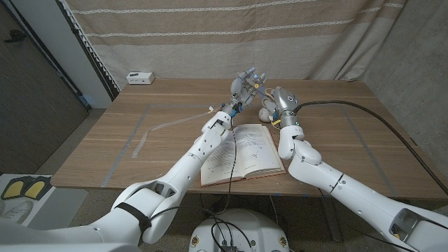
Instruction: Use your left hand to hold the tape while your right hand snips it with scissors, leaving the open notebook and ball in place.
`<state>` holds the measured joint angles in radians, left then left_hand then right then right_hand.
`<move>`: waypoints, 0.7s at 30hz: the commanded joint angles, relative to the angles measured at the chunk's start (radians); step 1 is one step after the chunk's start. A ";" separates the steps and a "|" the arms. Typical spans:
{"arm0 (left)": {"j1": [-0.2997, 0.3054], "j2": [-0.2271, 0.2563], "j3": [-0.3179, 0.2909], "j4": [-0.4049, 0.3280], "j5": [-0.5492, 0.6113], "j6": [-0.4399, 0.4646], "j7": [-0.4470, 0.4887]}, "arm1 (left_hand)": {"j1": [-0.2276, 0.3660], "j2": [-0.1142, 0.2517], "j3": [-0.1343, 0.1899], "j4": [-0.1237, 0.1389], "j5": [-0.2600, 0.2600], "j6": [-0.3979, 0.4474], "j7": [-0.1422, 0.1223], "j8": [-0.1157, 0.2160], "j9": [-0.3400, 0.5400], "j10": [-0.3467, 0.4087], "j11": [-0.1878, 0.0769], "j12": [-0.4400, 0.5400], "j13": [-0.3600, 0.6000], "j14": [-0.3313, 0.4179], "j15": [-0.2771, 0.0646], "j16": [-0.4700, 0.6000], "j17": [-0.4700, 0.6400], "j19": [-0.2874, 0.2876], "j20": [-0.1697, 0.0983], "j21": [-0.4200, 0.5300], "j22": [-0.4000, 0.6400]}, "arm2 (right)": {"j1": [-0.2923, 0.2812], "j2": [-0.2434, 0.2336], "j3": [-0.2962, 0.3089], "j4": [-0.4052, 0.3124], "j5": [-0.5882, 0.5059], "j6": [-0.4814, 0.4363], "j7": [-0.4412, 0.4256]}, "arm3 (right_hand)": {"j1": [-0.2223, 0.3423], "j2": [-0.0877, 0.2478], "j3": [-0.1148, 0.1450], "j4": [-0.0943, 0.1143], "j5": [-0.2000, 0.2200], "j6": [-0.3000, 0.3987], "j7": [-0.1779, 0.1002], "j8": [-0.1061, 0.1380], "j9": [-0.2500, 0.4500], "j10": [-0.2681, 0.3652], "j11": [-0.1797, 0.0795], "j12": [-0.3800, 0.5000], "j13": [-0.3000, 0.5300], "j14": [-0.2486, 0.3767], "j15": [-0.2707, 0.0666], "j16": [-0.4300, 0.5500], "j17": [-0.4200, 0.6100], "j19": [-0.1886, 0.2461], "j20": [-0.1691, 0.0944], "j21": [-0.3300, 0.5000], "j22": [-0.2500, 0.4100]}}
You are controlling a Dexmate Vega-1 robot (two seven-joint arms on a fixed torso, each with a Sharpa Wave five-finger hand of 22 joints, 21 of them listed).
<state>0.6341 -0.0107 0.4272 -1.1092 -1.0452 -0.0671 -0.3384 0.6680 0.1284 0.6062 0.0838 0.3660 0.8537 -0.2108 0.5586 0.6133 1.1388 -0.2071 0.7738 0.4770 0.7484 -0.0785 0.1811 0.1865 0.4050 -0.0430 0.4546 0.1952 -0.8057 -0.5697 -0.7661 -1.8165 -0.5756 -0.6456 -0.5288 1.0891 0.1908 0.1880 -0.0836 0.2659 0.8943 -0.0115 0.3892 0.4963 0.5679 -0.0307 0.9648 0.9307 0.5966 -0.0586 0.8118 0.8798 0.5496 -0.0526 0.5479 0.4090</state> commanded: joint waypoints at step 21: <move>-0.013 -0.005 0.013 0.071 0.057 -0.087 -0.054 | -0.138 -0.306 -0.017 -0.202 -0.088 -0.089 -0.009 -0.167 -0.362 -0.359 -0.006 -0.414 -0.253 -0.161 -0.141 0.008 0.002 0.013 -0.119 -0.122 -0.005 | -0.011 0.003 0.020 0.006 0.010 0.047 -0.013 | 0.059 0.001 -0.012 -0.004 0.006 0.007 0.015 -0.024 0.028 0.123 -0.074 0.074 0.062 0.086 -0.158 0.208 0.063 0.037 -0.071 0.233 0.182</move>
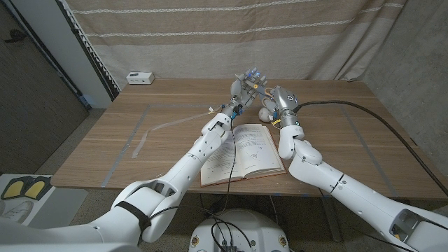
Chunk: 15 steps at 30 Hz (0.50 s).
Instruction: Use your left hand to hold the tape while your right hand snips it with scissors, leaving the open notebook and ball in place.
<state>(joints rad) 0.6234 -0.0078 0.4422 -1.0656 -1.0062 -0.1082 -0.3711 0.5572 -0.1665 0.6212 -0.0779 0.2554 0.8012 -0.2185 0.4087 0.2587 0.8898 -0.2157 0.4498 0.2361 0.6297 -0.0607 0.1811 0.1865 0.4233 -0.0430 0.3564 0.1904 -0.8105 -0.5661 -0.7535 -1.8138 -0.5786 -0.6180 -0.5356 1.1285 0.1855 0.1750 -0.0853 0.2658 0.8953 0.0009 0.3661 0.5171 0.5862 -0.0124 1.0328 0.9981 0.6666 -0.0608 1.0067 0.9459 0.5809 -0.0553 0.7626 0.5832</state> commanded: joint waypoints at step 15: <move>0.001 -0.020 -0.026 0.055 0.030 -0.131 -0.038 | -0.092 -0.017 -0.146 -0.072 0.067 -0.184 -0.001 -0.089 -0.012 -0.312 0.003 -0.216 0.008 -0.225 -0.150 -0.002 0.000 -0.094 -0.072 -0.102 0.001 | -0.028 -0.012 0.040 -0.027 0.057 0.024 0.009 | 0.023 0.005 -0.016 0.011 0.004 0.004 -0.011 -0.028 0.016 0.155 -0.120 0.028 -0.018 0.058 -0.154 0.068 -0.051 0.009 -0.100 0.115 0.036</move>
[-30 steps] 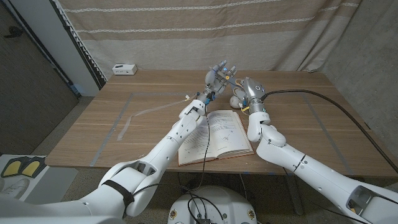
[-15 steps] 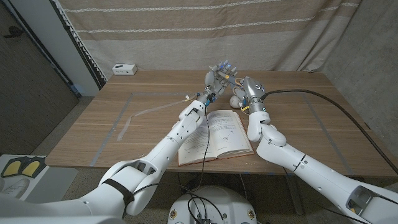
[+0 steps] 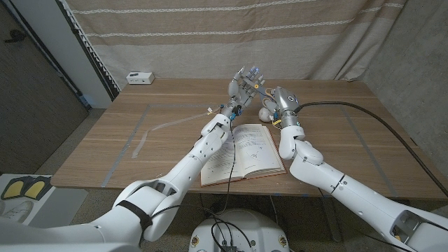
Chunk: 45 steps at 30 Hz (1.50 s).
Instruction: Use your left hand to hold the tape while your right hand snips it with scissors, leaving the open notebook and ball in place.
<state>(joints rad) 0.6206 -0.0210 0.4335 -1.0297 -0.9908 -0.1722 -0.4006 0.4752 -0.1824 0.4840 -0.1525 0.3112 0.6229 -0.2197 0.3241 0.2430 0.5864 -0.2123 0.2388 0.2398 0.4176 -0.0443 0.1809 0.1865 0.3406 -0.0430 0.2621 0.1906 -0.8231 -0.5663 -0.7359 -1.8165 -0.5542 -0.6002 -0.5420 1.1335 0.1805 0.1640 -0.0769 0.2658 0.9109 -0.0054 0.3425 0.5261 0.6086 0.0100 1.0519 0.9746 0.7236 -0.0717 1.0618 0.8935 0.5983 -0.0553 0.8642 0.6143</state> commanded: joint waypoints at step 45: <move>0.201 0.145 -0.020 -0.312 0.070 -0.147 0.229 | -0.044 0.016 -0.054 0.009 0.040 0.064 0.016 0.012 -0.005 0.048 0.000 0.013 0.010 -0.009 -0.170 0.014 -0.001 0.012 -0.082 -0.015 -0.001 | -0.158 -0.116 0.251 -0.190 0.436 0.209 0.147 | 0.029 0.013 0.003 0.024 -0.008 -0.020 -0.011 -0.049 0.028 0.123 -0.156 0.064 0.074 0.042 -0.142 0.120 -0.059 -0.014 -0.129 0.197 0.048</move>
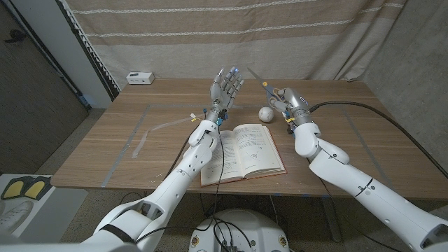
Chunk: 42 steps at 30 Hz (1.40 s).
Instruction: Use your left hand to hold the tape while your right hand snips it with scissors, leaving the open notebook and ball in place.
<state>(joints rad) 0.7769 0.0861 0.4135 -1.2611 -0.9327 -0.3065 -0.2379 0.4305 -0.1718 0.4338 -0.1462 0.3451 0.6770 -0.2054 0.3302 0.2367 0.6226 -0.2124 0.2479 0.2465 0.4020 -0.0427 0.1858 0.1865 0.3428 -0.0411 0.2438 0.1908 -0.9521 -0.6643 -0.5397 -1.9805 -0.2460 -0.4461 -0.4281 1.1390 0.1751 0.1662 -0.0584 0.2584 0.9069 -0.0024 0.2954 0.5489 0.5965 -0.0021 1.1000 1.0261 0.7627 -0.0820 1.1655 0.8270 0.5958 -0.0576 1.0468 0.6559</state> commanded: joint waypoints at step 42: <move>0.102 0.070 0.019 -0.118 0.061 -0.119 0.113 | -0.008 0.003 -0.022 0.003 0.014 0.022 0.006 0.002 -0.006 0.035 -0.001 0.003 -0.004 -0.002 -0.169 0.006 -0.002 0.006 -0.080 -0.005 0.000 | -0.134 -0.089 0.199 -0.083 0.438 0.126 0.089 | 0.029 0.014 0.002 0.004 0.000 0.007 0.001 -0.026 0.011 0.153 -0.138 0.028 0.010 -0.007 -0.134 0.086 -0.051 -0.039 -0.132 0.157 0.009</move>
<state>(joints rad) 0.8822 0.1440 0.4342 -1.3878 -0.8858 -0.4104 -0.1266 0.4284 -0.1697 0.4158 -0.1448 0.3567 0.6967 -0.2037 0.3359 0.2275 0.6492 -0.2179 0.2517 0.2414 0.4020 -0.0428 0.1858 0.1815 0.3427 -0.0412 0.2398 0.1909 -1.0735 -0.7531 -0.3769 -2.0491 0.0770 -0.3061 -0.3744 1.1441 0.1700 0.1694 -0.0551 0.2583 0.9074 -0.0022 0.2726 0.5590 0.6041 0.0055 1.1218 1.0352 0.7498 -0.0768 1.2430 0.7761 0.5639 -0.0539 1.1933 0.6622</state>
